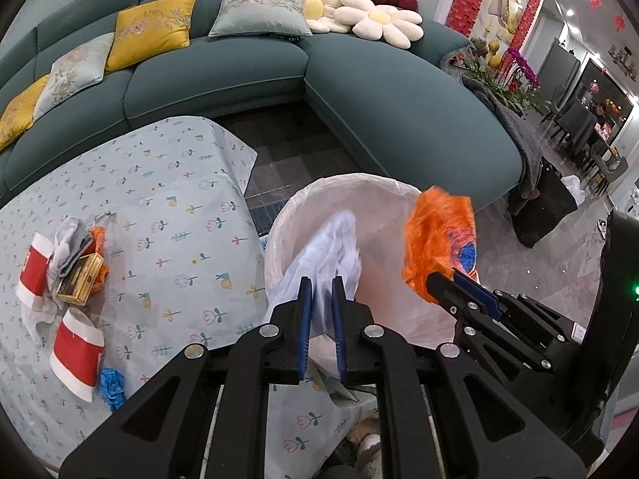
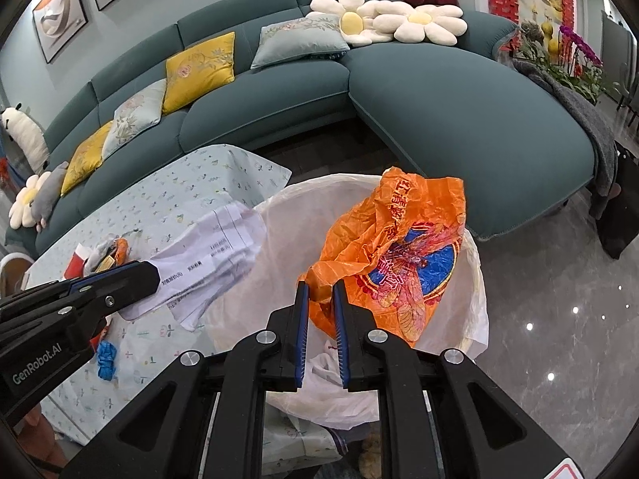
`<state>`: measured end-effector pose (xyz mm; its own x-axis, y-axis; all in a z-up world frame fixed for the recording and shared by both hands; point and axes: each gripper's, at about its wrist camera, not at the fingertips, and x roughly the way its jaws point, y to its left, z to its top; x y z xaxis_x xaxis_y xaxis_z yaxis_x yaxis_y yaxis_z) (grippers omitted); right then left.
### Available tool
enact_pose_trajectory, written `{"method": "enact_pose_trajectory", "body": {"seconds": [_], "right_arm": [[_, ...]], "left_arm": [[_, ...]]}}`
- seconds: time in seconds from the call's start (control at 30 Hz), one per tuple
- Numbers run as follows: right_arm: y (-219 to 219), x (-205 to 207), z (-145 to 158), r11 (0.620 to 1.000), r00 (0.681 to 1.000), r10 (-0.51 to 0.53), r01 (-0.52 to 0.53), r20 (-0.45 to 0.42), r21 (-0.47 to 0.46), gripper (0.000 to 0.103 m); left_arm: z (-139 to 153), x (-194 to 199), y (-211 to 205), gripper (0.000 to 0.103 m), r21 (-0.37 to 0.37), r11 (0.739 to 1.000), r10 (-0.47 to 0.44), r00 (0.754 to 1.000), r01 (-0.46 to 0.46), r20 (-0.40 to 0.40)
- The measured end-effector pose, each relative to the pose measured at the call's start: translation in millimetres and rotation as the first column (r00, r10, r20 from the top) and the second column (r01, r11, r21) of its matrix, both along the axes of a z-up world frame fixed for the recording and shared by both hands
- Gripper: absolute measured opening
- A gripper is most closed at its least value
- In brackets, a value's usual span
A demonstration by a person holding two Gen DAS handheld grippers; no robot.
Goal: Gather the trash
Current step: 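Open both grippers to drop the receipt and orange bag into the wastebasket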
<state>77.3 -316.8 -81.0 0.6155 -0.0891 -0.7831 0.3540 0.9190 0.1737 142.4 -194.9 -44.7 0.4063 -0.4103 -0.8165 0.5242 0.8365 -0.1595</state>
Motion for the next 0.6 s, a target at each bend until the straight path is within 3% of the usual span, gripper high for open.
{"method": "enact_pose_trajectory", "body": {"seconds": [0.2,0.27,0.33,0.47,0.6], "right_arm": [[-0.1,1.2,-2.6,1.0,1.0,-0.006,0.006,-0.008,-0.016,0.016],[1.5,1.2,-3.2,1.0,1.0,-0.009,0.009,-0.013,-0.027,0.022],[3.8,0.7,-2.1,0.999,1.0,-0.015,0.014,-0.01,-0.045,0.036],[10.4,-1.5,0.7,0.996,1.0,-0.011,0.011,0.003,-0.089,0.046],[16.2,-3.7,4.8,0.99,1.0,-0.013,0.015,0.016,-0.137,0.057]], "left_arm": [[-2.3,3.1,-4.1,0.011,-0.014,1.0,-0.004,1.0,0.004,-0.009],[-2.6,3.8,-3.7,0.011,-0.015,1.0,-0.003,1.0,0.002,-0.015],[-2.8,3.9,-2.4,0.012,-0.016,1.0,0.004,1.0,-0.005,-0.015],[-2.1,1.7,5.2,0.012,-0.023,1.0,0.02,1.0,-0.02,-0.019],[-1.3,-3.3,15.6,0.024,-0.025,0.999,0.042,0.999,-0.042,-0.013]]}}
